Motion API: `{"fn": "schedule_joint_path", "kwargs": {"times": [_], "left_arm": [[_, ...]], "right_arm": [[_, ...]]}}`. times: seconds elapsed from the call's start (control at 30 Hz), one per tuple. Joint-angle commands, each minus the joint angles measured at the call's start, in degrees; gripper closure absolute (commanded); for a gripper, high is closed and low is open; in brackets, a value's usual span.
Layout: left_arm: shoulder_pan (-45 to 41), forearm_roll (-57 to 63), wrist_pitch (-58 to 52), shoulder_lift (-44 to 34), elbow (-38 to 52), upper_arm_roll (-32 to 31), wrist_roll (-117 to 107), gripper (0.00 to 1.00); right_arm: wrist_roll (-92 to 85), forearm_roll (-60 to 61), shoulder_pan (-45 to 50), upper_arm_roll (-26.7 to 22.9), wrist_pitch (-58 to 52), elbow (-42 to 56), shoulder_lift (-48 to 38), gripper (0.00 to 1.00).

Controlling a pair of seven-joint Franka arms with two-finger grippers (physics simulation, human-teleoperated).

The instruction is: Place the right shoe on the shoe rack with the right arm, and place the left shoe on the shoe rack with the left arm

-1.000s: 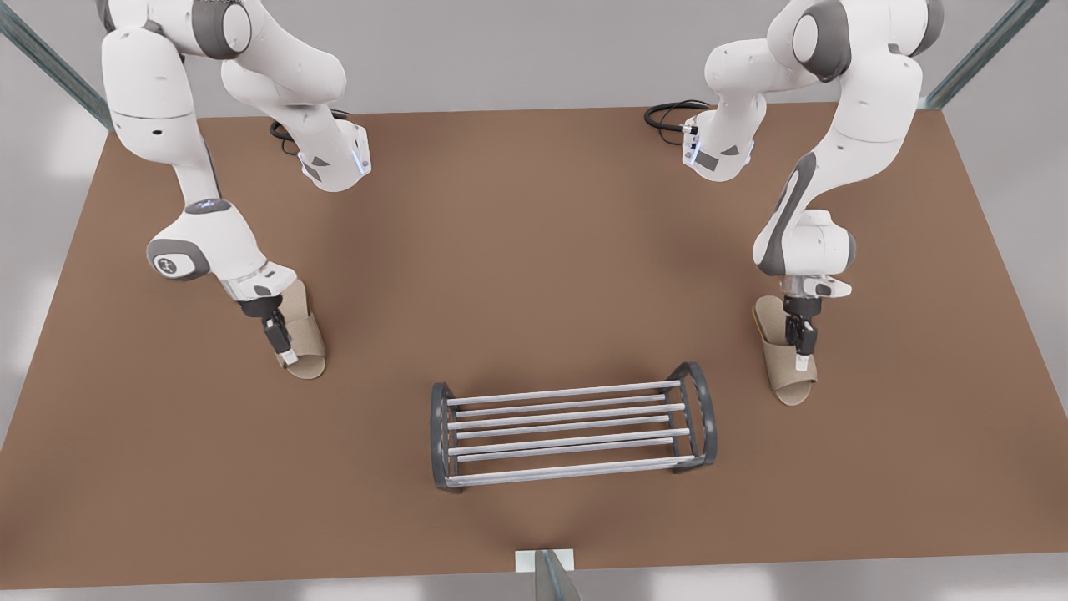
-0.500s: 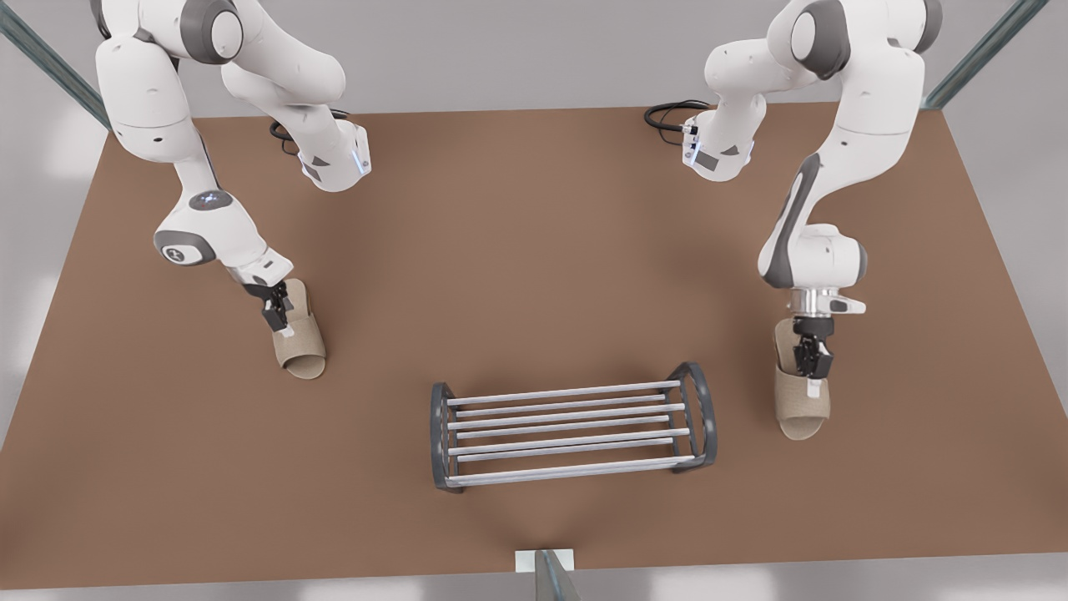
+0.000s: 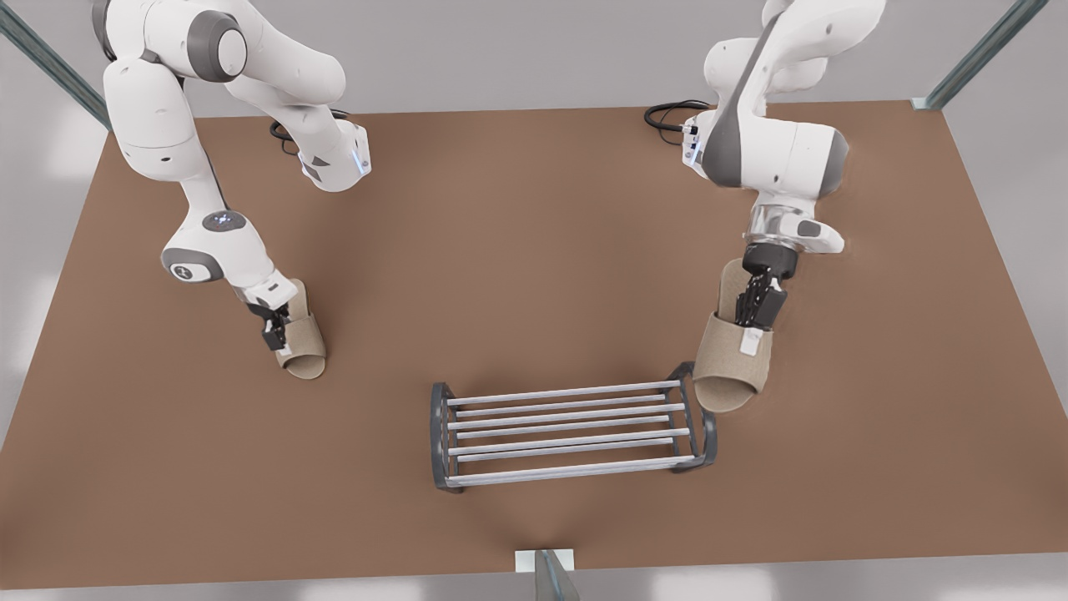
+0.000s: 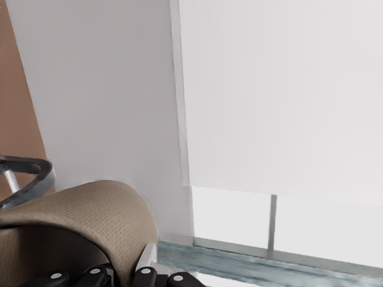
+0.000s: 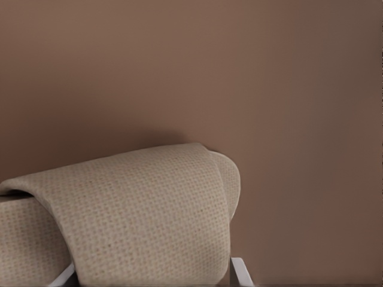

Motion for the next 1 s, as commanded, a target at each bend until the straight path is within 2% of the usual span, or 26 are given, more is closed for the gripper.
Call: {"fn": "schedule_joint_path", "kwargs": {"times": [0.0, 0.03, 0.1, 0.13, 0.2, 0.3, 0.33, 0.37, 0.47, 0.5, 0.53, 0.63, 0.77, 0.8, 0.87, 0.93, 0.97], "left_arm": [[-5.9, -13.4, 12.8, -0.1, 0.4, -0.3, -14.6, 0.79], [-9.0, -13.0, 13.2, 1.0, 1.4, -0.2, -14.6, 0.79], [-13.6, -9.8, 15.6, 8.4, 9.2, 0.6, -14.6, 0.79], [-15.0, -9.6, 16.5, 11.3, 12.0, 0.6, -14.7, 0.79], [-23.4, -9.8, 16.5, 15.3, 14.1, 8.0, -15.7, 0.79], [-23.0, -9.7, 15.9, 21.7, 20.3, 11.1, -15.7, 0.79], [-22.9, -8.7, 15.3, 22.1, 20.8, 11.9, -15.7, 0.79], [-22.9, -8.6, 14.6, 22.7, 20.8, 11.9, -15.7, 0.79], [-23.2, -6.2, 9.3, 24.7, 20.8, 11.9, -15.6, 0.79], [-23.3, -2.7, 7.7, 25.3, 20.8, 11.9, -15.5, 0.79], [-23.3, -1.7, 5.9, 25.7, 20.8, 12.0, -15.5, 0.79], [-22.9, -1.3, 4.2, 26.3, 20.8, 13.2, -15.5, 0.79], [-22.3, -1.0, 3.2, 27.4, 23.1, 15.7, -15.5, 0.79], [-22.3, -1.0, 3.0, 27.8, 23.1, 15.7, -15.5, 0.79], [-22.3, -1.0, 3.0, 27.9, 23.2, 15.7, -15.5, 0.64], [-22.3, -0.6, 3.0, 27.8, 23.1, 15.9, -15.4, 0.0], [-22.3, 0.3, 3.0, 27.7, 22.6, 15.9, -15.1, 0.0]], "right_arm": [[3.9, 0.3, 0.0, 0.1, -0.2, 0.3, 0.3, 0.11], [3.9, 0.3, 0.0, 0.8, 0.0, 0.9, 0.3, 0.11], [3.9, 0.3, -0.1, 1.6, 0.4, 1.5, 1.0, 0.11], [3.9, 0.3, 0.0, 1.8, 0.4, 1.8, 1.0, 0.16], [3.9, 0.3, -0.1, 2.0, 0.6, 2.2, 1.0, 0.35], [3.9, 0.3, -0.6, 2.0, 1.2, 2.8, 1.0, 0.52], [3.9, 0.3, -0.7, 2.0, 2.7, 4.5, 0.5, 0.6], [3.9, 0.3, -0.7, 2.0, 3.0, 5.0, 0.5, 0.63], [4.2, 1.1, -0.7, 2.0, 5.2, 9.4, 0.4, 0.65], [4.2, 1.2, -0.7, 2.0, 5.6, 10.1, 0.8, 0.74], [4.2, 2.4, -0.7, 2.0, 6.7, 10.9, 1.0, 0.79], [4.2, 2.5, -0.4, 2.1, 6.8, 12.9, 0.4, 0.79], [6.9, 3.7, 0.5, 4.3, 6.2, 21.8, -1.9, 0.79], [9.3, 4.4, 2.3, 5.4, 3.0, 22.2, -3.6, 0.79], [11.0, 8.7, 4.1, 7.3, -1.5, 22.2, -6.1, 0.79], [11.1, 17.4, 4.1, 14.0, -11.1, 20.8, -10.7, 0.79], [11.1, 22.0, 4.1, 17.4, -16.4, 20.2, -12.2, 0.79]]}}
